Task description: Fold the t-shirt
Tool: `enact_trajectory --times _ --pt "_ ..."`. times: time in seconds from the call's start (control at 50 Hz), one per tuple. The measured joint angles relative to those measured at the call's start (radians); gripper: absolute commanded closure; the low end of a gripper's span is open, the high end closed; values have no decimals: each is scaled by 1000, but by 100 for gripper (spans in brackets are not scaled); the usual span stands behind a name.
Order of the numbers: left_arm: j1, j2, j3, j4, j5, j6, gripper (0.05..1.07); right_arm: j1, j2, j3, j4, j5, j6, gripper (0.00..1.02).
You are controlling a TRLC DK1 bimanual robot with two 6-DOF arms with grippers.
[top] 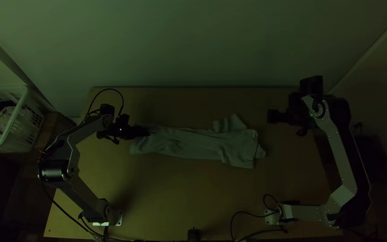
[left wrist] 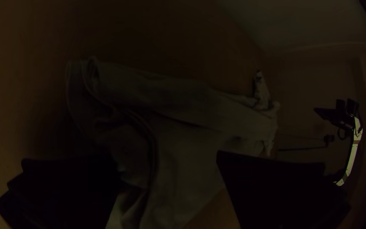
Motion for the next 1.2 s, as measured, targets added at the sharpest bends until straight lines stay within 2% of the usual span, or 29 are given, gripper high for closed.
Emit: enact_trajectory --times 0.1,0.18,0.58,1.04,1.2 --pt "-36 -17 0 22 -76 -41 58 0 0 -7 0 0 0 4" --pt "-53 -19 0 45 -111 -61 104 0 -1 -8 0 0 0 4" --pt "-36 -87 -17 37 -291 -68 105 0 -12 -21 1 0 0 4" --pt "273 -126 101 -182 -363 110 105 -15 -12 -27 16 0 -9 4" --pt "323 -153 156 -236 -443 162 105 -22 -13 -51 42 0 -13 4"
